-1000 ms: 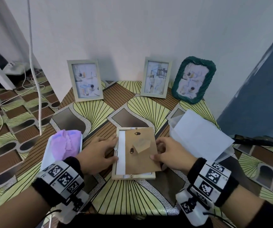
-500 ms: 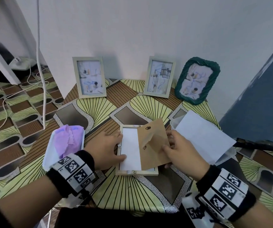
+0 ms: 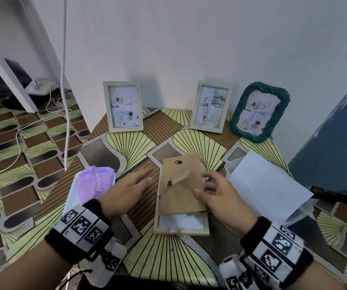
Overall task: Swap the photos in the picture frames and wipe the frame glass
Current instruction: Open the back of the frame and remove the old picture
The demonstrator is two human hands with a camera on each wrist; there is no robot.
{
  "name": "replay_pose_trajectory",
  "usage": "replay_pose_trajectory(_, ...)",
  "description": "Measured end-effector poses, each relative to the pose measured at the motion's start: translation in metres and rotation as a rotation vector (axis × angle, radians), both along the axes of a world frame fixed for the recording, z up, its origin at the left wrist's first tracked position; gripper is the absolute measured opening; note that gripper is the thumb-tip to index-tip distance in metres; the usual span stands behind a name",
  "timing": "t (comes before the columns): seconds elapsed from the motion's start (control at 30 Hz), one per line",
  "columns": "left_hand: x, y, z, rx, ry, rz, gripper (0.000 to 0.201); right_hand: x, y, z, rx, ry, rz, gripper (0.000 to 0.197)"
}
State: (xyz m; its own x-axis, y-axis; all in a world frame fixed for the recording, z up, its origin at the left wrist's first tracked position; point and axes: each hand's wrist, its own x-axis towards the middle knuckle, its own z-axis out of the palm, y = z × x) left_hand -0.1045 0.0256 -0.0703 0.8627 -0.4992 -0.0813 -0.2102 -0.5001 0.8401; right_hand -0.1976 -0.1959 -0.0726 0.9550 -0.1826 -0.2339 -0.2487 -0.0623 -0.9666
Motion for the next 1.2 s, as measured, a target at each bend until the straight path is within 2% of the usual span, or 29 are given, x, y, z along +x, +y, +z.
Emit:
replay_pose_trajectory(0.1,-0.003,0.010,0.003,0.002,-0.018,0.015,0.037,0.008,0.010,-0.006,-0.081,0.022,0.072,0.038)
replay_pose_trajectory(0.2,-0.009,0.015,0.007,0.061,-0.109,-0.131,0.045,0.009,0.009,-0.008,-0.284,0.054,0.128,0.042)
replay_pose_trajectory(0.33,-0.014,0.007,0.003,0.445,-0.331,-0.318,0.068,-0.001,0.002,-0.006,-0.502,0.039,0.240,0.021)
replay_pose_trajectory(0.4,-0.015,-0.003,0.001,0.587,-0.386,-0.359,0.070,-0.004,-0.003,-0.004,-0.718,-0.007,0.263,0.029)
replay_pose_trajectory(0.47,-0.016,-0.013,-0.001,0.651,-0.434,-0.357,0.067,-0.007,-0.006,0.001,-0.855,-0.034,0.299,0.028)
replay_pose_trajectory(0.63,-0.012,-0.028,0.005,0.678,-0.541,-0.285,0.043,-0.024,-0.010,0.002,-1.087,-0.122,0.430,0.011)
replay_pose_trajectory(0.7,-0.009,-0.031,0.009,0.681,-0.544,-0.288,0.041,-0.029,-0.010,-0.004,-1.110,-0.138,0.448,0.023)
replay_pose_trajectory(0.8,-0.008,-0.031,0.012,0.672,-0.584,-0.285,0.041,-0.032,-0.010,-0.013,-1.057,-0.151,0.419,0.051)
replay_pose_trajectory(0.87,-0.007,-0.026,0.013,0.602,-0.577,-0.272,0.040,-0.032,-0.011,-0.016,-1.050,-0.146,0.411,0.067)
replay_pose_trajectory(0.9,-0.007,-0.023,0.016,0.537,-0.547,-0.257,0.037,-0.031,-0.012,-0.017,-1.060,-0.149,0.413,0.069)
replay_pose_trajectory(0.97,-0.006,-0.015,0.023,0.416,-0.487,-0.211,0.034,-0.028,-0.012,-0.017,-1.097,-0.160,0.425,0.061)
replay_pose_trajectory(1.07,-0.003,0.000,0.036,0.353,-0.481,-0.143,0.036,-0.021,-0.010,-0.012,-1.191,-0.176,0.480,0.045)
replay_pose_trajectory(1.13,-0.001,0.015,0.043,0.373,-0.485,-0.159,0.036,-0.014,-0.010,-0.008,-1.268,-0.176,0.546,0.039)
replay_pose_trajectory(1.2,0.002,0.031,0.048,0.477,-0.487,-0.203,0.036,-0.010,-0.010,-0.008,-1.309,-0.182,0.611,0.041)
